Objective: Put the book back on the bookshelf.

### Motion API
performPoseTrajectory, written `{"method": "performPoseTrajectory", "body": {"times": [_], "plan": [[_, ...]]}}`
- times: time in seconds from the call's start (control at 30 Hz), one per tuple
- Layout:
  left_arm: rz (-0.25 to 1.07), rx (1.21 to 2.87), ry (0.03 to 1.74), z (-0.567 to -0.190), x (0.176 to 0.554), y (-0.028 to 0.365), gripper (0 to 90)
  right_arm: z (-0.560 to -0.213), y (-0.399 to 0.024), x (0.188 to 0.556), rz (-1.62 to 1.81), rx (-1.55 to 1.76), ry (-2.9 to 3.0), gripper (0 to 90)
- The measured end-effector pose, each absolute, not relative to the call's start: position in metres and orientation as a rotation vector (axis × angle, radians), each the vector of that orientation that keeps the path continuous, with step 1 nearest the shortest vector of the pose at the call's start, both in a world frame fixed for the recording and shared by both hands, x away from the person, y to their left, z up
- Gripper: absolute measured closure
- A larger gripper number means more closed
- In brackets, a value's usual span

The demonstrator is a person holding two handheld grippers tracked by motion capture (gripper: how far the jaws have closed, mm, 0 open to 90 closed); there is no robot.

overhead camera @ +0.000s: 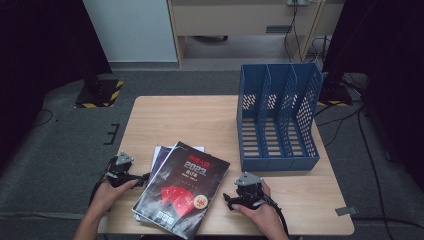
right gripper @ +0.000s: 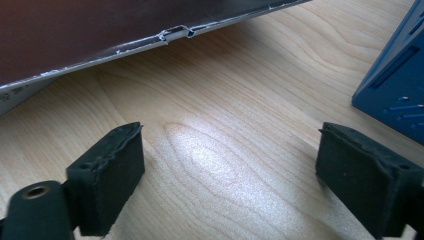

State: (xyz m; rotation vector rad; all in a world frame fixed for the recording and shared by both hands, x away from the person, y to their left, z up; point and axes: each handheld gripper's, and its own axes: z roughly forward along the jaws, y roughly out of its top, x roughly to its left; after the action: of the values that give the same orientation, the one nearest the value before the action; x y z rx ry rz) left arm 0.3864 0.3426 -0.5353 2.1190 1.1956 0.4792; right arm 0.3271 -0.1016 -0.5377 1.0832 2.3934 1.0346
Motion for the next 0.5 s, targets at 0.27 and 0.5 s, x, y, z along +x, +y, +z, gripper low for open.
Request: {"method": "performPoseTrajectory", "body": {"times": [0.27, 0.5], "plan": [[0.519, 2.116, 1.172, -0.519, 0.381, 0.338, 11.5, -0.538, -0.102, 0.328, 1.036, 1.084, 2.403, 10.9], [0.553, 2.074, 1.115, -0.501, 0.375, 0.332, 12.2, -0.537, -0.100, 0.325, 1.040, 1.049, 2.392, 13.5]]}}
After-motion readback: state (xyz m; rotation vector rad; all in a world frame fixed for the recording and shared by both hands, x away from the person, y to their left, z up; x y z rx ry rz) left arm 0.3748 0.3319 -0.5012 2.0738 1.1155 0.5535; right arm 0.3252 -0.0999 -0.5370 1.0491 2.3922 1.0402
